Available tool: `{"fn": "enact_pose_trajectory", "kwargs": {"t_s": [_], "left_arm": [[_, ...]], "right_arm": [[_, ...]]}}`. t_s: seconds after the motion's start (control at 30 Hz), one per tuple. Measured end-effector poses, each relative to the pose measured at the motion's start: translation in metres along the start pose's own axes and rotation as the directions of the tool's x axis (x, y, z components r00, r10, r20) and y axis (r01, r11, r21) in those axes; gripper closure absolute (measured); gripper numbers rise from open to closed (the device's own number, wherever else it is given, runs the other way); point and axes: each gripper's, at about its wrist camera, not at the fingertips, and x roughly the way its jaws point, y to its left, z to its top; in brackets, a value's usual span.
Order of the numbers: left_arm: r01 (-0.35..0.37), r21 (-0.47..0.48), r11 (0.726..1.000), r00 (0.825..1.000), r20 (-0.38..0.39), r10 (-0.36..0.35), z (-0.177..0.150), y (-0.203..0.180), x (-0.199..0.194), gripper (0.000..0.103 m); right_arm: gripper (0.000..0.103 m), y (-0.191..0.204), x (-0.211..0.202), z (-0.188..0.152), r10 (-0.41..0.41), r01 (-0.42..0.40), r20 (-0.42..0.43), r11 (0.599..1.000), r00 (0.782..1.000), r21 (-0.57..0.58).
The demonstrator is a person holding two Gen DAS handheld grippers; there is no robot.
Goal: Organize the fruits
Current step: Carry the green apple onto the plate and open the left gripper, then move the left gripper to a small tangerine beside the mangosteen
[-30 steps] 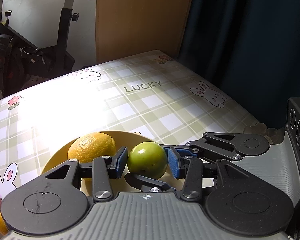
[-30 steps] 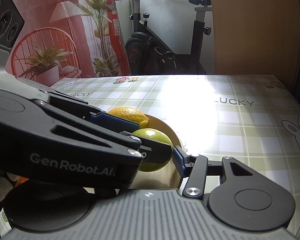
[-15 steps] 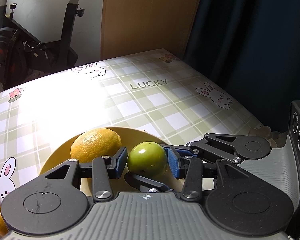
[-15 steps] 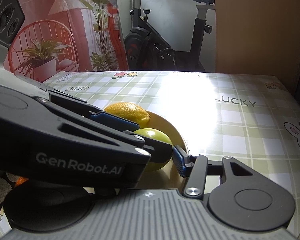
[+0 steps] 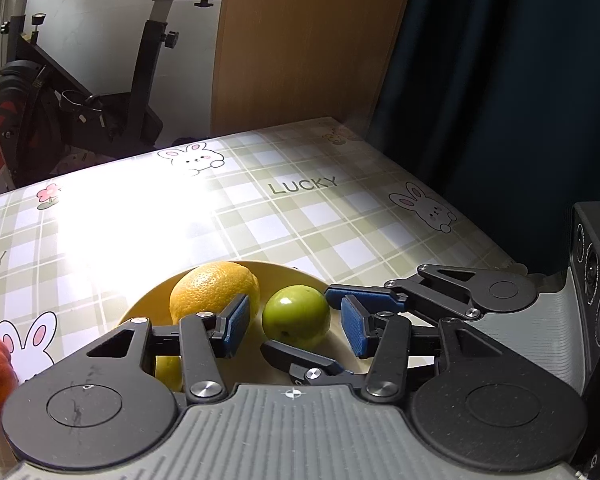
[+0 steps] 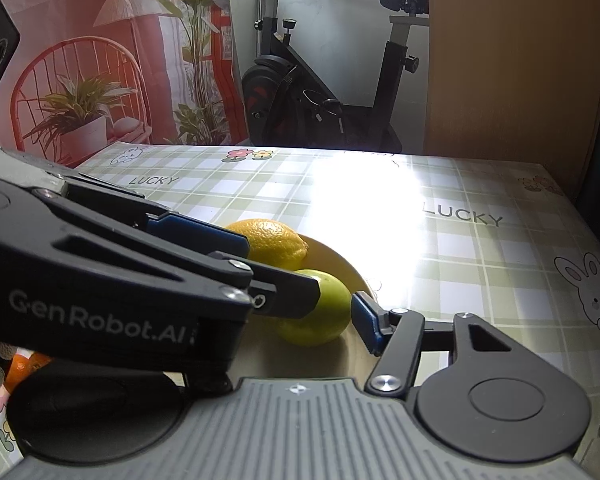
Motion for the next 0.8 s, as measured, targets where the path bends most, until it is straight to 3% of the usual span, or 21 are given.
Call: {"fn": "enact_pose_trajectory", "kwargs": {"t_s": [0.4,0.8], "left_arm": [[-0.053,-0.005,0.999,0.995,0.089,0.053,-0.003,0.012,-0.062,0.050],[-0.159,-0.045,0.986,0.972,0.169,0.164,-0.026,0.048,-0.143,0.050]], "right_arm": [[0.042,0.032,-0.035,0.012,0.019,-0.018,0.064,1.000,0.998,-0.016],[0.042,0.079,-0.057,0.021,0.076,-0.077,0.130,0.997,0.989,0.000]]}}
